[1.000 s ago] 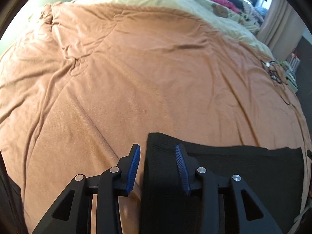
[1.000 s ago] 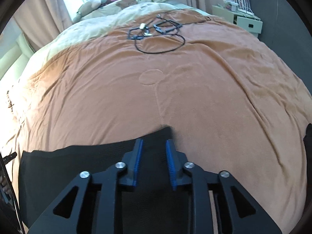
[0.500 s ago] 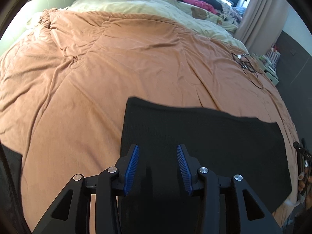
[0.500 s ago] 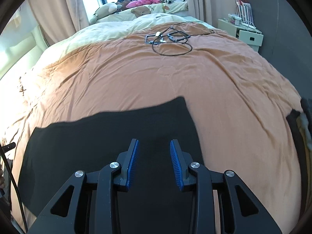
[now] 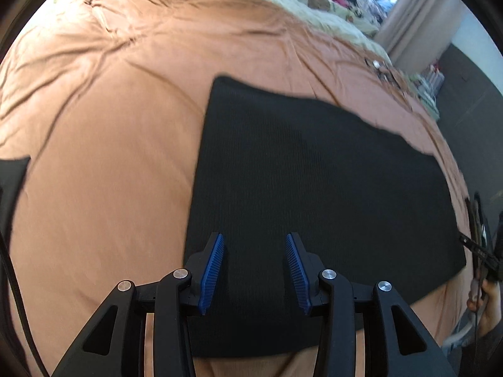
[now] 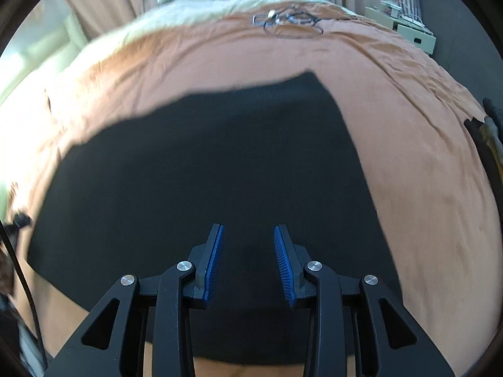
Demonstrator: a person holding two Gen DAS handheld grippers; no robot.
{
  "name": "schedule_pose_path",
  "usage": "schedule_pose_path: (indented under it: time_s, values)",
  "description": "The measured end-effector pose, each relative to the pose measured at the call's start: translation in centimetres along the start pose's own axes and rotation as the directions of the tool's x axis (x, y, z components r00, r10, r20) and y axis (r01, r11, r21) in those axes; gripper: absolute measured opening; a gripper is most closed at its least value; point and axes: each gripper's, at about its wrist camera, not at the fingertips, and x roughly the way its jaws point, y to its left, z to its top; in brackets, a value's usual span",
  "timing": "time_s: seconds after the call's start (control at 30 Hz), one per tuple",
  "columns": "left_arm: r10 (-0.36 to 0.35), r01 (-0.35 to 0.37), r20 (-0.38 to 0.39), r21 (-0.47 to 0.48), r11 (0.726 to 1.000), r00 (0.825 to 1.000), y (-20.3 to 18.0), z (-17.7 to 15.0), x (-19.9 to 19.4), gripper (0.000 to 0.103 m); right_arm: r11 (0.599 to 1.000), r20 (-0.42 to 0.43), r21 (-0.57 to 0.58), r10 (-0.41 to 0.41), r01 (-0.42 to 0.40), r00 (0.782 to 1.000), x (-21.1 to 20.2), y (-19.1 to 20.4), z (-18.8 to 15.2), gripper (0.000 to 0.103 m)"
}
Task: Fold small clothes
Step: 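Open both grippers and move them to the edge of the folded bundle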
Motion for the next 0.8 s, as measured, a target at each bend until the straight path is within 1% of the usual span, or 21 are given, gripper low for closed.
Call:
schedule_pose_path:
  time_s: [0.03,0.13,0.23,0.27,0.33,0.4,0.5,0.6,0.67,0.8]
  values:
    - [0.007,-0.007,-0.014,0.014,1.000,1.000,-0.1,-0.6,0.3,0.044,1.000,-0.015,-0.009,-0.008,0.008,1.000,0.2,-0.2,-0.6,0.031]
    - [0.038,-0.035,-0.050,0.058,0.998,0.998,-0.1,-2.3,0.9,0.044,0.998,0.000,-0.047,-0.031,0.031,1.000,-0.5,-0.4,-1.6,0.031]
    - [0.081,-0.074,-0.075,0.085,0.994,0.994,0.6,-3.3,0.9,0.044,0.994,-0.025,-0.048,-0.099,0.098,0.995,-1.2,-0.6,-2.3,0.031]
    - [0.082,-0.075,-0.075,0.085,0.993,0.994,0.8,-3.6,0.7,0.043,0.993,-0.030,-0.044,-0.115,0.113,0.993,-1.6,-0.4,-2.4,0.031]
    - [0.061,-0.056,-0.074,0.068,0.996,0.995,1.5,-3.9,0.0,0.043,0.989,-0.026,-0.047,-0.142,0.141,0.990,-2.4,0.5,-2.5,0.031]
    - [0.046,-0.044,-0.062,0.037,0.998,0.997,2.0,-4.0,-0.9,0.043,0.993,-0.009,-0.055,-0.107,0.106,0.994,-2.9,1.6,-2.4,0.031]
    - [0.036,-0.037,-0.045,-0.007,0.999,0.998,2.9,-4.3,-1.9,0.043,0.996,-0.007,-0.078,-0.046,0.045,0.999,-2.9,4.5,-2.1,0.031]
    - [-0.033,0.028,-0.069,-0.074,0.997,0.997,4.0,-4.6,-1.6,0.043,0.993,-0.016,-0.111,0.033,-0.034,0.999,-2.7,8.1,-2.0,0.031]
    - [-0.079,0.068,-0.084,-0.130,0.989,0.993,4.7,-5.0,-1.2,0.043,0.989,-0.023,-0.128,0.075,-0.077,0.997,-2.5,10.0,-1.9,0.031]
    - [-0.119,0.095,-0.105,-0.208,0.973,0.987,5.5,-5.8,-0.7,0.043,0.979,-0.038,-0.138,0.143,-0.147,0.989,-2.2,12.7,-1.6,0.030]
